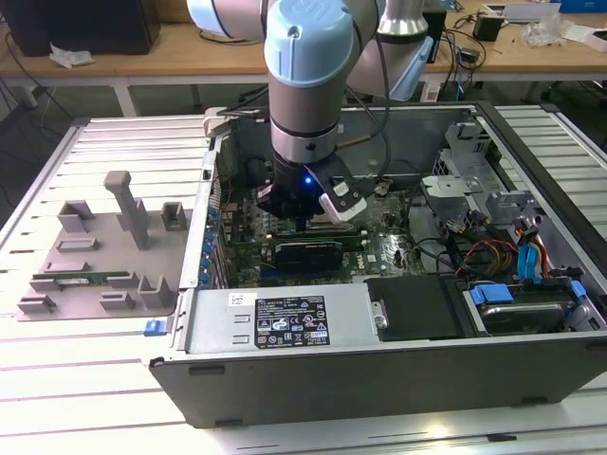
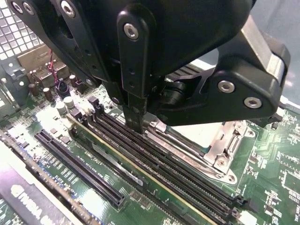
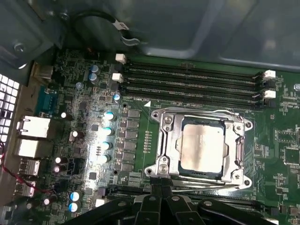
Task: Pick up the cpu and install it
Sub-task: 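Install the second cpu locking lever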
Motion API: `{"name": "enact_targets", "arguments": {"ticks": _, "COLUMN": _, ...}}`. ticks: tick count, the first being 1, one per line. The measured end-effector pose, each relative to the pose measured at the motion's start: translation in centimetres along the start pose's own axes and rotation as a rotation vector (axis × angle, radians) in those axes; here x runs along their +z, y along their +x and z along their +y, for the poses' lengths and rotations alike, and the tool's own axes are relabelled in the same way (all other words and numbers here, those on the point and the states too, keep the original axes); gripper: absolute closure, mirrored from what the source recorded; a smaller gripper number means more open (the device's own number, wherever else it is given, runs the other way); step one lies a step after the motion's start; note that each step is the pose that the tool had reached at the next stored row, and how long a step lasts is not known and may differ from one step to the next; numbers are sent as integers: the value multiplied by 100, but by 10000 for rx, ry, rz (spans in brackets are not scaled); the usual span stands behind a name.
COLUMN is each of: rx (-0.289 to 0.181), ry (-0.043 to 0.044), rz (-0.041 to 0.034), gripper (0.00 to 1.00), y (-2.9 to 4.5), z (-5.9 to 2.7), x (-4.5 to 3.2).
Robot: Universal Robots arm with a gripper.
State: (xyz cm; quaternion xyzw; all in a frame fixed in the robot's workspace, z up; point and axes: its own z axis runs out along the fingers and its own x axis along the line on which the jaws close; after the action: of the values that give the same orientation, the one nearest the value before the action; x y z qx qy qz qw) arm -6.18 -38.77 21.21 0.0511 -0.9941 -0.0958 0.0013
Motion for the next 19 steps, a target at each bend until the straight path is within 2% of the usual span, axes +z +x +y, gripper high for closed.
{"name": "enact_targets", "arguments": {"ticks": 1, "rx": -2, "ry": -20, "rz": -2, "gripper": 89, "y": 14, "z": -6, "x": 3}}
{"name": "enact_targets", "arguments": {"ticks": 11, "rx": 0, "ry": -22, "rz": -3, "gripper": 89, "y": 25, "z": -87, "x": -7}}
{"name": "enact_targets", "arguments": {"ticks": 12, "rx": -2, "ry": -43, "rz": -3, "gripper": 89, "y": 27, "z": -90, "x": 1}}
{"name": "enact_targets", "arguments": {"ticks": 17, "rx": -5, "ry": -294, "rz": -29, "gripper": 89, "y": 76, "z": -87, "x": 32}}
{"name": "enact_targets", "arguments": {"ticks": 19, "rx": -5, "ry": -325, "rz": -32, "gripper": 89, "y": 76, "z": -76, "x": 45}}
